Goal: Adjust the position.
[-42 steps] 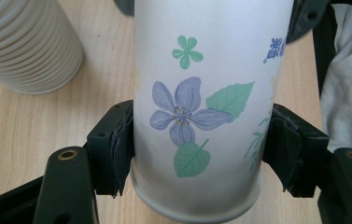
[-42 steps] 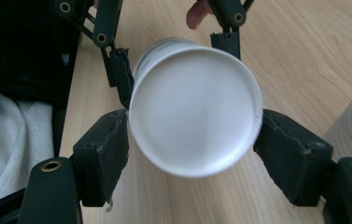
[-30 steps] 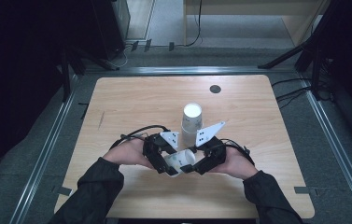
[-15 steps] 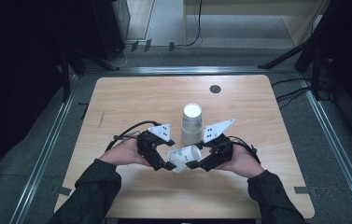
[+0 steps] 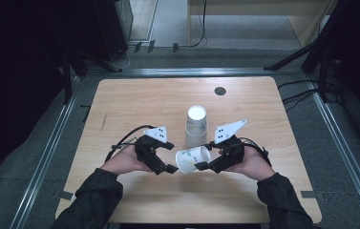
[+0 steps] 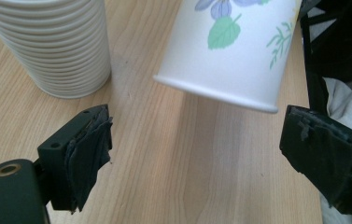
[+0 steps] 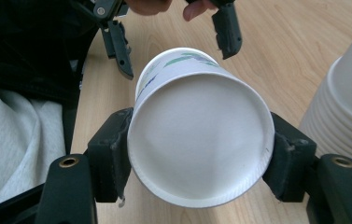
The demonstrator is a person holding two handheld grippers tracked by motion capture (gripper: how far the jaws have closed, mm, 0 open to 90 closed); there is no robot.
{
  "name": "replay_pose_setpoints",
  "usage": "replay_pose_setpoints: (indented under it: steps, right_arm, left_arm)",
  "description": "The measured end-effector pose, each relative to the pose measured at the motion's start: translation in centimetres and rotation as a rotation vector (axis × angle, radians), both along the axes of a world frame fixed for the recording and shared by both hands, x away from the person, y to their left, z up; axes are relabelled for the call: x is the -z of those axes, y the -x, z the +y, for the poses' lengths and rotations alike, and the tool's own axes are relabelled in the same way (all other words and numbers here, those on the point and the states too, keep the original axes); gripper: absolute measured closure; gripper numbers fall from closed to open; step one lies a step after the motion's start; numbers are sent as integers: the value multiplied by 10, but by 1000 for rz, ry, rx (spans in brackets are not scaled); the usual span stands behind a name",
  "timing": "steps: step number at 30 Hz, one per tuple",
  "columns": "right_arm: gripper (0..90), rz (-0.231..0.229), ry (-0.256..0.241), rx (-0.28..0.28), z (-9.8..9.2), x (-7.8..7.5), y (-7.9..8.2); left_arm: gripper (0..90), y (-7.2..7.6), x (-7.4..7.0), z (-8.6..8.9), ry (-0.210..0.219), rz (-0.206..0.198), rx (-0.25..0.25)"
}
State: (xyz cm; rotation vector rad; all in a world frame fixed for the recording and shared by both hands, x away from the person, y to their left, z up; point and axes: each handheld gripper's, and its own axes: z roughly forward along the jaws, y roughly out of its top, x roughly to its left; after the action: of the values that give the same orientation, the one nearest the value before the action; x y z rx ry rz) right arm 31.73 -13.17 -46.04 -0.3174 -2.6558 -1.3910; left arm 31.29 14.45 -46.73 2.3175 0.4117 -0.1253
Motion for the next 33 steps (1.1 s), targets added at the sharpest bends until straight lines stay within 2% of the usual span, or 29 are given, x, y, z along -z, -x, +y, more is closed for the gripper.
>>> replay_pose_setpoints:
  steps: [3,6,13,18,19,21,26,33]
  right_arm:
    - [348,-1,-12,0,-1,-2,-2]
    - [349,-2,-14,-1,0,-4,-3]
    - [349,10,-41,-23,3,-7,-3]
    - [349,22,-44,-34,7,-7,-2]
    - [349,27,-46,-37,7,-7,-2]
    - [349,33,-56,-38,9,-7,-3]
    - [350,45,-60,-43,11,-7,-3]
    - [354,48,-65,-33,11,-6,-3]
  left_arm:
    - [87,2,6,-1,13,12,-18]
    - [36,4,11,-8,-10,8,-14]
    - [37,8,13,-16,79,18,24]
    - [60,8,11,-17,126,15,23]
    - [71,8,11,-18,130,3,22]
    - [138,8,12,-17,145,9,34]
    - [204,8,12,-16,150,-3,39]
    - [244,7,9,-14,143,-27,40]
